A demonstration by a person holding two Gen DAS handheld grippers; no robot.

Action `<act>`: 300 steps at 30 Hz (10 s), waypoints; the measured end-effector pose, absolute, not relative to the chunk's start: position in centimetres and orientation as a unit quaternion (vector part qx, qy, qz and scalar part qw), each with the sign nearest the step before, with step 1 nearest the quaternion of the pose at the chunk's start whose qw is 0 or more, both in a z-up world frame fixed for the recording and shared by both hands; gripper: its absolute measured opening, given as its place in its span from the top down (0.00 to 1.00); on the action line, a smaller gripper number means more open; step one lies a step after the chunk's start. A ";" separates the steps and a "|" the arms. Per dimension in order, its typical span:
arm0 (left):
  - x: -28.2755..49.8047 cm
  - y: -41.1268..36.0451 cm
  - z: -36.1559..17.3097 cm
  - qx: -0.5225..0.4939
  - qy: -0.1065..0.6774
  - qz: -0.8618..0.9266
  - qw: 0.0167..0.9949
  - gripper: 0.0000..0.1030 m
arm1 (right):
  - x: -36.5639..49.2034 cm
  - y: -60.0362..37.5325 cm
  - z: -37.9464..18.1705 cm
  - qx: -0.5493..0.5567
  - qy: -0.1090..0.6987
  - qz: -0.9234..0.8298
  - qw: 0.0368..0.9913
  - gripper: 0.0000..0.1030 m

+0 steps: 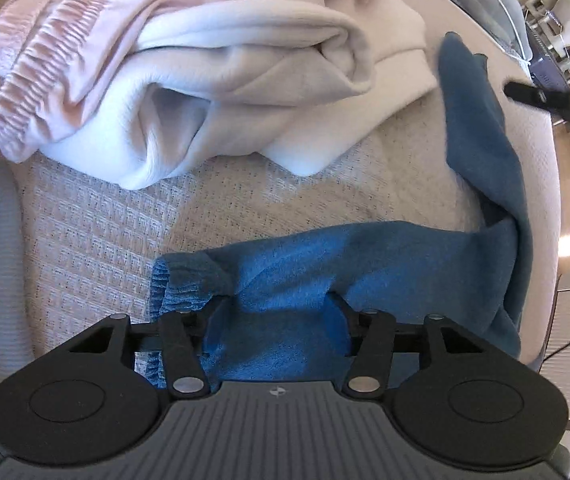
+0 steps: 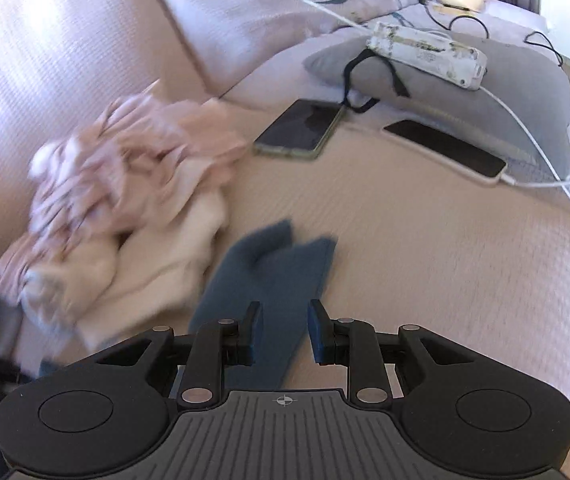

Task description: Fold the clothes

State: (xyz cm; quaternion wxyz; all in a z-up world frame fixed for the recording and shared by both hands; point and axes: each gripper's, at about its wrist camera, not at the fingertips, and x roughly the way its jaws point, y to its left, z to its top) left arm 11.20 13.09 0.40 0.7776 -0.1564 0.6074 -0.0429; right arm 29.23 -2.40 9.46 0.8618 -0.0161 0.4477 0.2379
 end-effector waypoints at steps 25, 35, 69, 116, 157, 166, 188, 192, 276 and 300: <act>10.2 12.0 0.7 -0.160 0.600 -0.033 0.783 0.36 | 20.5 -15.6 16.5 -0.084 0.391 0.031 0.916 0.95; 9.3 11.8 1.2 -0.163 0.595 -0.034 0.786 0.28 | 14.4 -22.9 5.8 0.002 0.516 -0.045 0.856 0.91; 7.3 9.8 2.2 -0.133 0.605 -0.055 0.784 0.00 | 4.9 -15.4 8.8 0.052 0.490 0.066 0.868 0.72; 3.5 11.2 5.9 -0.133 0.621 -0.054 0.771 0.00 | 9.7 -18.7 7.2 0.062 0.494 0.061 0.865 0.68; 10.8 6.2 3.2 -0.033 0.586 -0.081 0.806 0.00 | 15.0 -21.6 8.5 0.029 0.492 0.092 0.865 0.64; 11.6 8.8 2.6 -0.051 0.591 -0.055 0.803 0.00 | 19.5 -20.1 7.6 0.053 0.506 0.120 0.853 0.54; 11.8 4.9 5.3 0.136 0.584 -0.178 0.780 0.07 | 21.6 -14.4 5.4 -0.301 0.480 0.310 0.763 0.70; 12.4 5.9 4.3 0.128 0.594 -0.183 0.773 0.28 | 19.8 -14.8 5.4 -0.282 0.467 0.302 0.782 0.88; -3.4 18.9 4.8 -0.162 0.488 -0.104 0.851 0.79 | 0.3 -5.5 12.7 -0.115 0.366 0.321 0.866 0.57; -5.3 19.3 4.3 -0.134 0.506 -0.095 0.847 0.49 | -1.6 7.2 8.6 -0.163 0.417 0.462 0.766 0.59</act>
